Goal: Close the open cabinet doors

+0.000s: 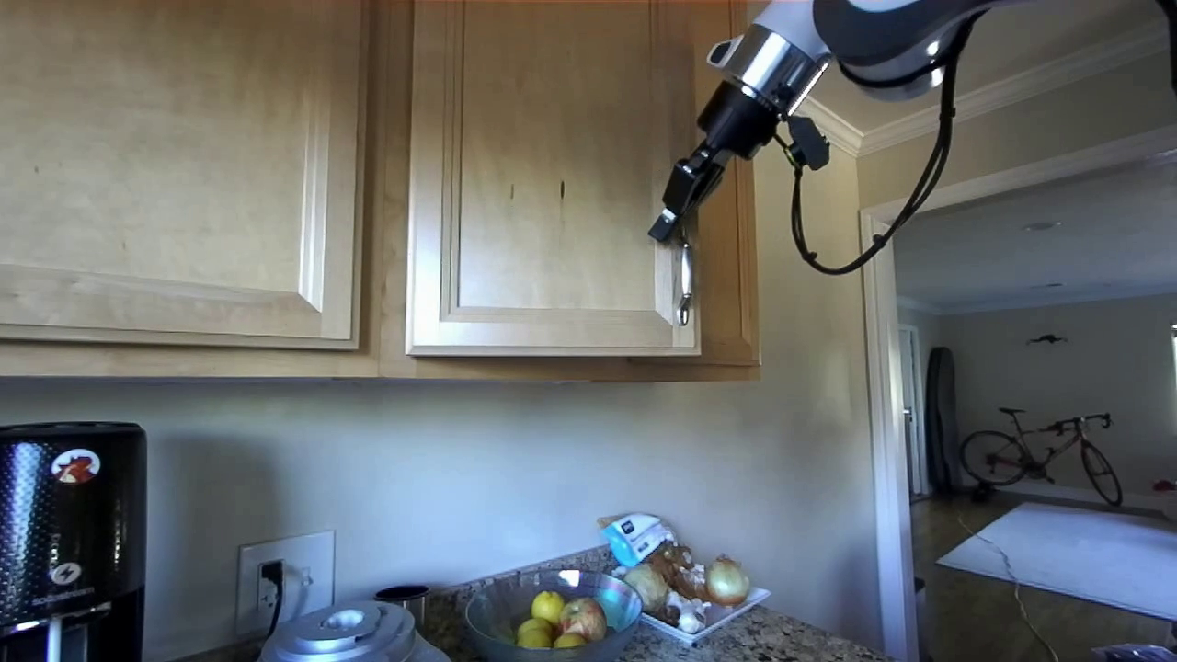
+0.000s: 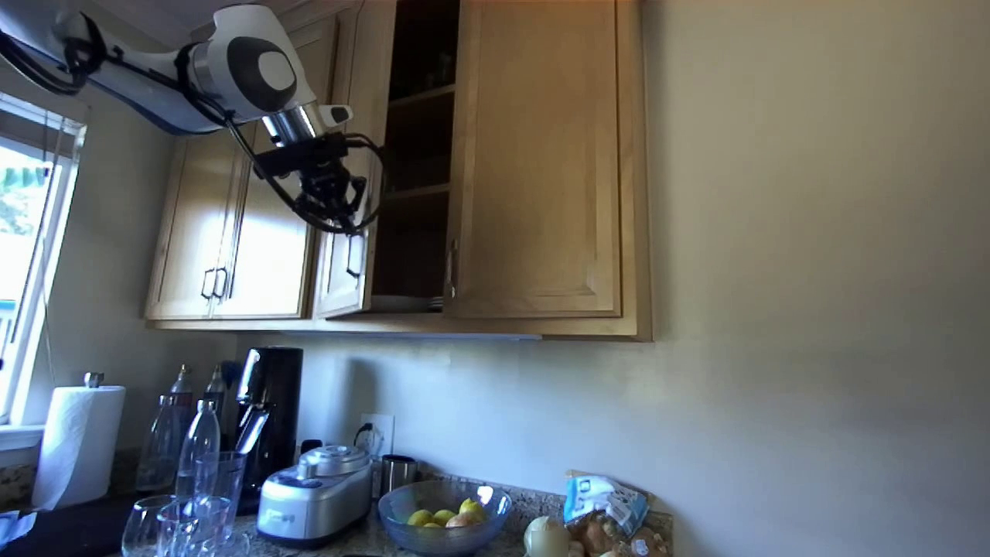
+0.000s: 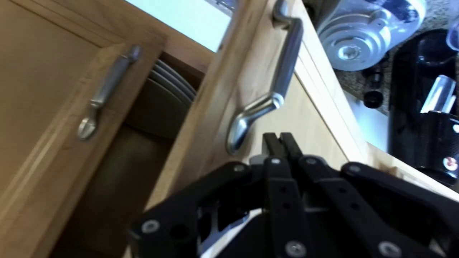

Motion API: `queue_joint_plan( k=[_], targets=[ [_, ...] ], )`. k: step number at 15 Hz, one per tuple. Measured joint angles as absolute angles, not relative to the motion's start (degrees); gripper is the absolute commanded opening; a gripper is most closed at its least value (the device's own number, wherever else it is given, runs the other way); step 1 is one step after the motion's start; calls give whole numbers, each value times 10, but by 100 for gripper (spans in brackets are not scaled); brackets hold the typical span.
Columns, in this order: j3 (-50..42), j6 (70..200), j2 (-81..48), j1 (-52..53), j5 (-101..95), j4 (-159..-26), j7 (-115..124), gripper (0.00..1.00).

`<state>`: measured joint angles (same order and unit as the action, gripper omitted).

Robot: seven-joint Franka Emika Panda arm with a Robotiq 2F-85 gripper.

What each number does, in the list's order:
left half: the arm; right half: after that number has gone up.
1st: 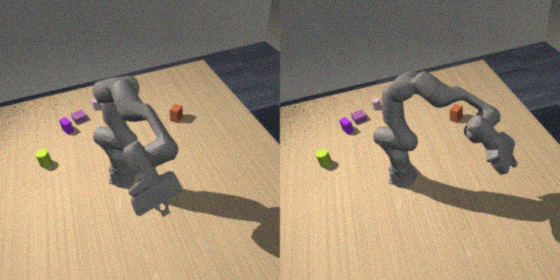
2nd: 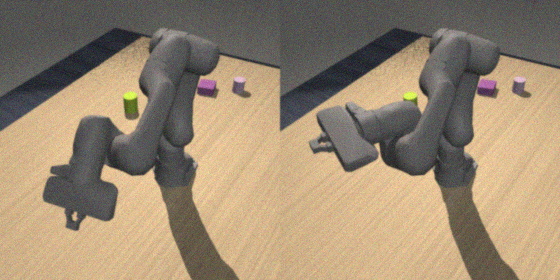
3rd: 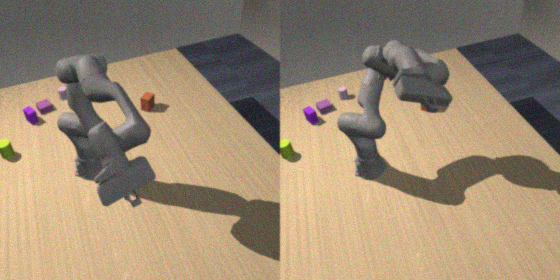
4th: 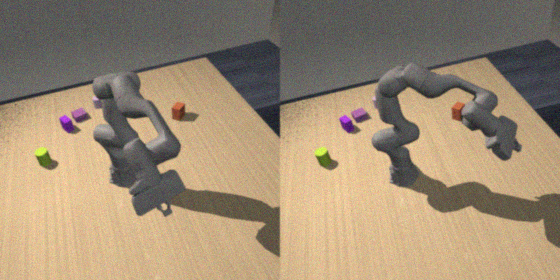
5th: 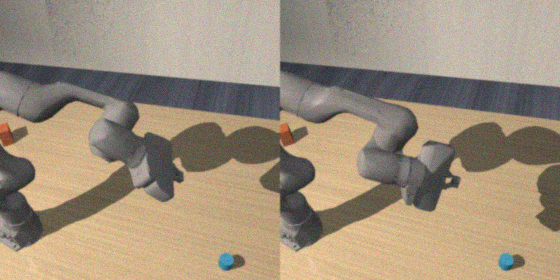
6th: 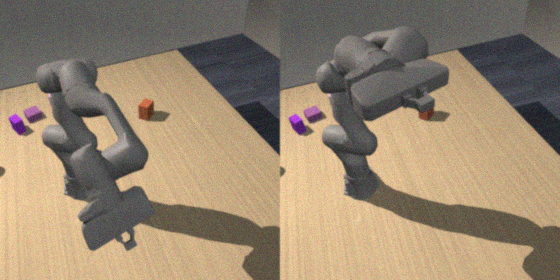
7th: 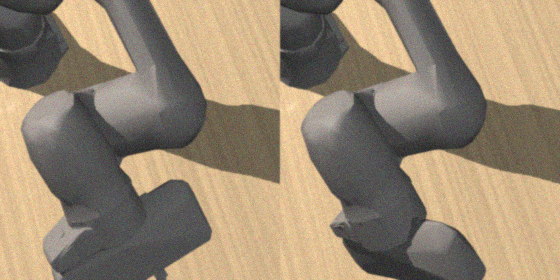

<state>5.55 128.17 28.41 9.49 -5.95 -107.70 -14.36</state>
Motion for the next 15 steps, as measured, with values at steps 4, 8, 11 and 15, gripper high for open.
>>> queue_joint_plan(
  k=[4,8,11,15],
  targets=[
    [38,1291,284,65,-84,-1080,-144,6],
    [41,1291,289,69,-78,-1090,-144,6],
    [47,1291,310,84,-57,-1112,-144,32],
    [59,1260,343,99,-31,-1149,-133,51]
  ],
)
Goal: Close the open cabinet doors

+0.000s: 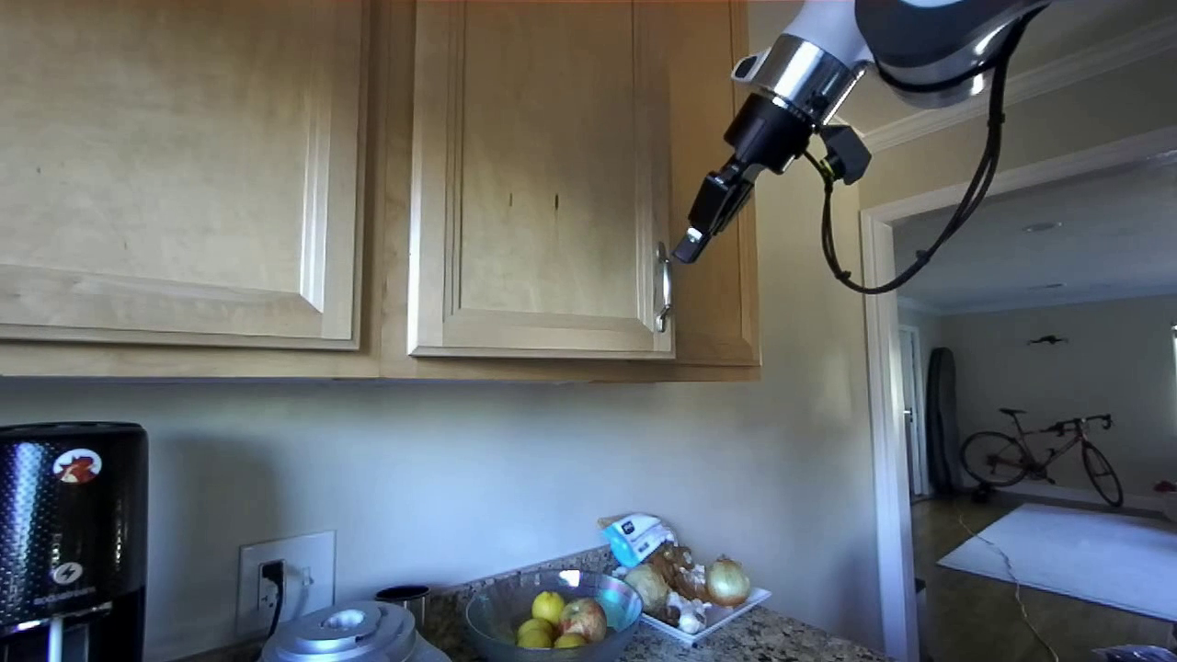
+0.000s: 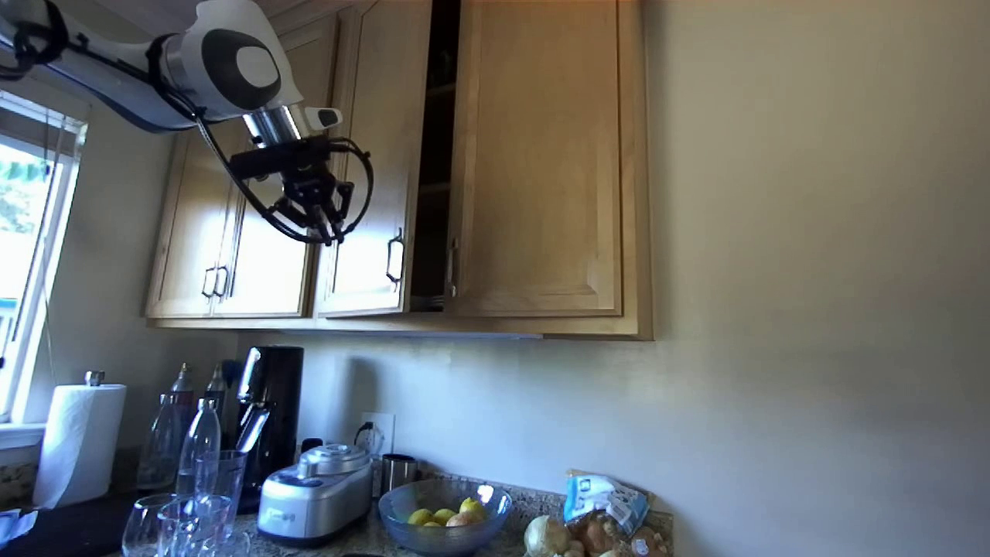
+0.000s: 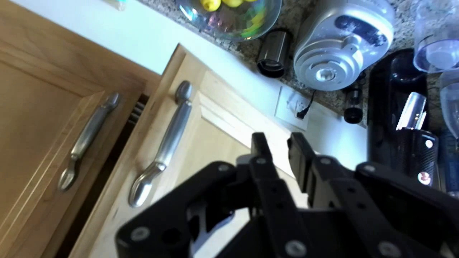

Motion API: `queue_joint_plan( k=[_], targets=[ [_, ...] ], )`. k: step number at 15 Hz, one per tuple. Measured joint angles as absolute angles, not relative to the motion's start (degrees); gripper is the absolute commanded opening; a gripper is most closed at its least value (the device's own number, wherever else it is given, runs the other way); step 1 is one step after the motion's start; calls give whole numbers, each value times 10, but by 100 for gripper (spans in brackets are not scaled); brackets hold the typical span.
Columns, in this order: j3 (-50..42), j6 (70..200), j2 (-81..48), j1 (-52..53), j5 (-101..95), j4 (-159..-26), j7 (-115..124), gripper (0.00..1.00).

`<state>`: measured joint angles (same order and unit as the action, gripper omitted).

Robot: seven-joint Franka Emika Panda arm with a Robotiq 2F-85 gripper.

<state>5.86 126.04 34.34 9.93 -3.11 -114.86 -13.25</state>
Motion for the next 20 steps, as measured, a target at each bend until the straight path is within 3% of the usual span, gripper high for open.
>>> queue_joint_plan(
  k=[7,20],
  targets=[
    [71,1116,363,99,14,-1211,-41,97],
    [71,1052,387,87,44,-1286,58,100]
  ],
)
